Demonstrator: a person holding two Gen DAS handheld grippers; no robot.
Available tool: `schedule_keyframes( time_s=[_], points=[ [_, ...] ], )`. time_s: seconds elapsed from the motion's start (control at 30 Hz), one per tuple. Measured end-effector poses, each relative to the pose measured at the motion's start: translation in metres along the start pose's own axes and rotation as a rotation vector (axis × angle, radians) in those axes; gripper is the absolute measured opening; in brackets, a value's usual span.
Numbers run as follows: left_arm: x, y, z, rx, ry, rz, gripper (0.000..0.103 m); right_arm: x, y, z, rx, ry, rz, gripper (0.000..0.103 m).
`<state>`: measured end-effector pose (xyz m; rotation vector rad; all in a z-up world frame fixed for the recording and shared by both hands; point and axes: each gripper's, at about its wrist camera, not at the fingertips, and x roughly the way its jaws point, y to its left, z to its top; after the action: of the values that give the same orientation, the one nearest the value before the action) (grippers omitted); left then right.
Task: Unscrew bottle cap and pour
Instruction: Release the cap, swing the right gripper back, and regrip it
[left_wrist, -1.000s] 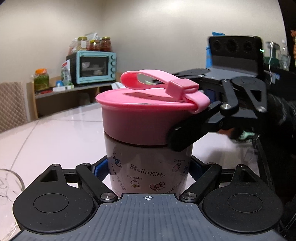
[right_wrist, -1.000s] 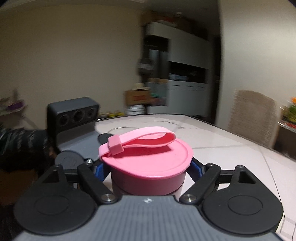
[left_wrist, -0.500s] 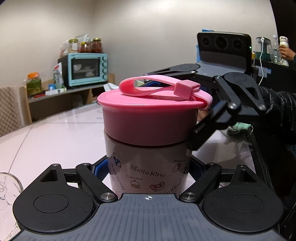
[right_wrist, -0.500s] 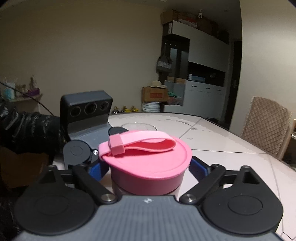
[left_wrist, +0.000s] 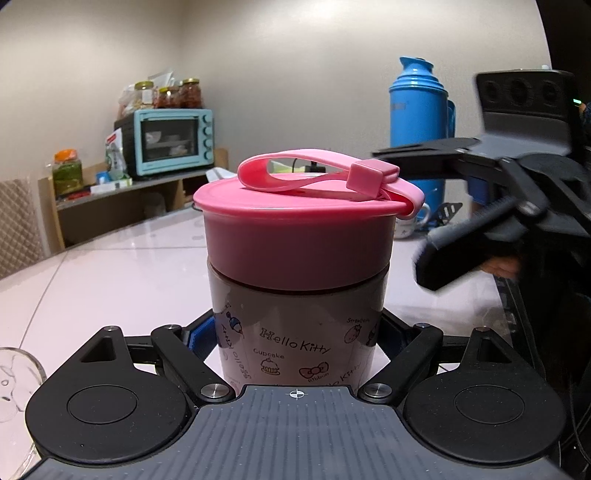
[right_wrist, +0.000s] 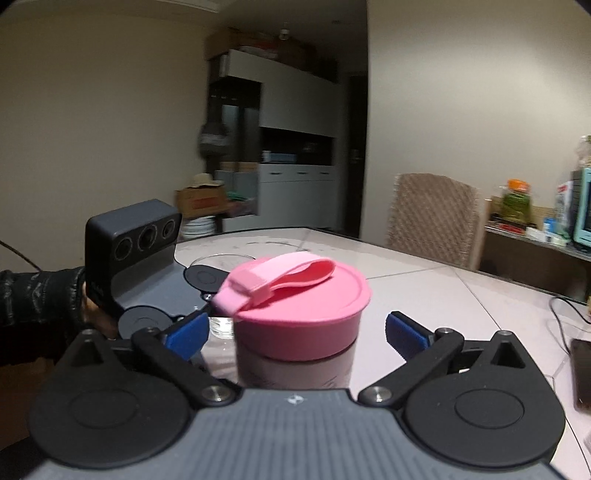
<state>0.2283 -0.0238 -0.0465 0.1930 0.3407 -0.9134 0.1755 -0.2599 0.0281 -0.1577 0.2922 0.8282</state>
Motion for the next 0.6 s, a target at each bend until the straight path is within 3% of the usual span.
schedule_keyframes(
  time_s=[0.23,0.6],
  points=[
    [-0.001,0.0,0.001,-0.004,0.0,-0.002,0.09,0.016,0.026,-0.005,0.083,-0.016,-0.142,0.103],
    [-0.004,0.002,0.0,-0.014,0.003,-0.01,0.09,0.039,0.022,-0.007,0.164,-0.05,-0.243,0.103]
  ],
)
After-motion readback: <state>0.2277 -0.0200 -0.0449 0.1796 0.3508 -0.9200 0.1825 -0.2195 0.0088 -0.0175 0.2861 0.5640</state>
